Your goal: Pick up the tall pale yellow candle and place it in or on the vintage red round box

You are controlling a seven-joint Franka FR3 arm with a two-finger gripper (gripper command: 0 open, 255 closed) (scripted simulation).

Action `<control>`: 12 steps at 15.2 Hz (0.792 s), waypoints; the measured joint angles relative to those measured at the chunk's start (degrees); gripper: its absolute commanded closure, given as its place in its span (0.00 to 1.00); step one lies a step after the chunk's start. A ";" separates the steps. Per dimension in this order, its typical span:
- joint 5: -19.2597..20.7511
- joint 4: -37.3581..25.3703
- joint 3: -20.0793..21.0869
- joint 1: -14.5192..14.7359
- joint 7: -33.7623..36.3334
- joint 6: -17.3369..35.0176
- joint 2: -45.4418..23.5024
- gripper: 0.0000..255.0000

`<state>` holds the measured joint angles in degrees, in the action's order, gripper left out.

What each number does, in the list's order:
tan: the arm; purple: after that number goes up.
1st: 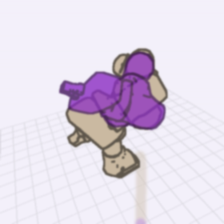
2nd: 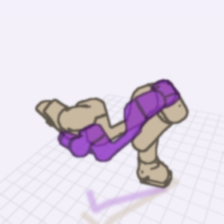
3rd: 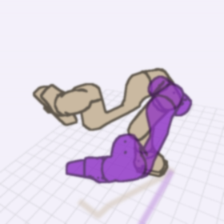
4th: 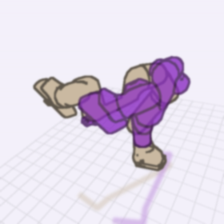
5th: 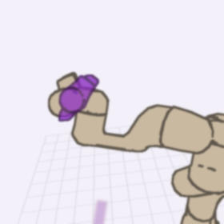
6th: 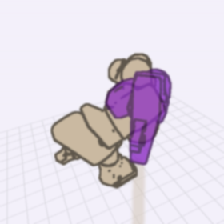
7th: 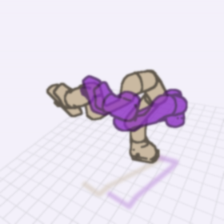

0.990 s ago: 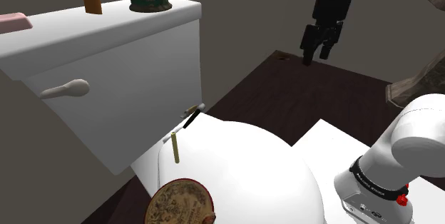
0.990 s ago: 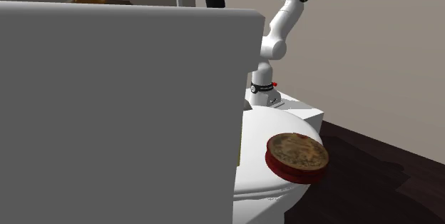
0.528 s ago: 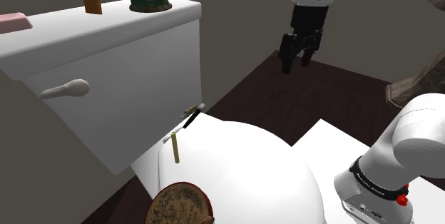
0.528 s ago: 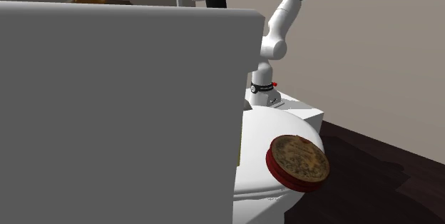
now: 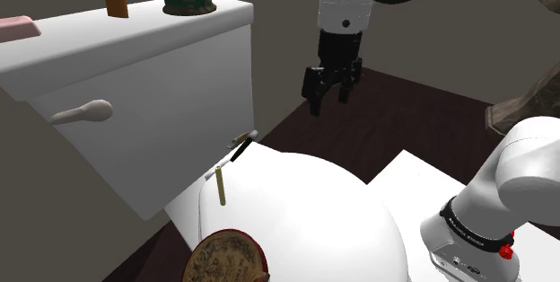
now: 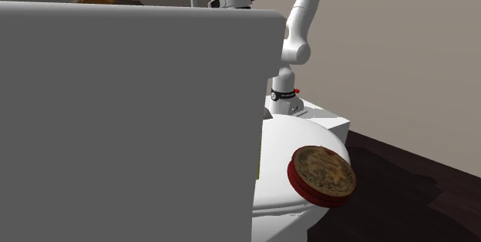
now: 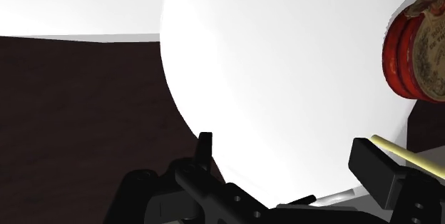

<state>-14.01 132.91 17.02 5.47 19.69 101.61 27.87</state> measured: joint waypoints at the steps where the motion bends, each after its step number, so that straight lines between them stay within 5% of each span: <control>1: -0.01 -0.91 0.93 0.15 0.97 0.76 -1.41 0.00; 12: 5.97 -15.10 12.17 2.24 15.74 10.04 -22.98 0.00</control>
<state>-8.04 117.81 29.20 7.70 35.42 111.65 4.89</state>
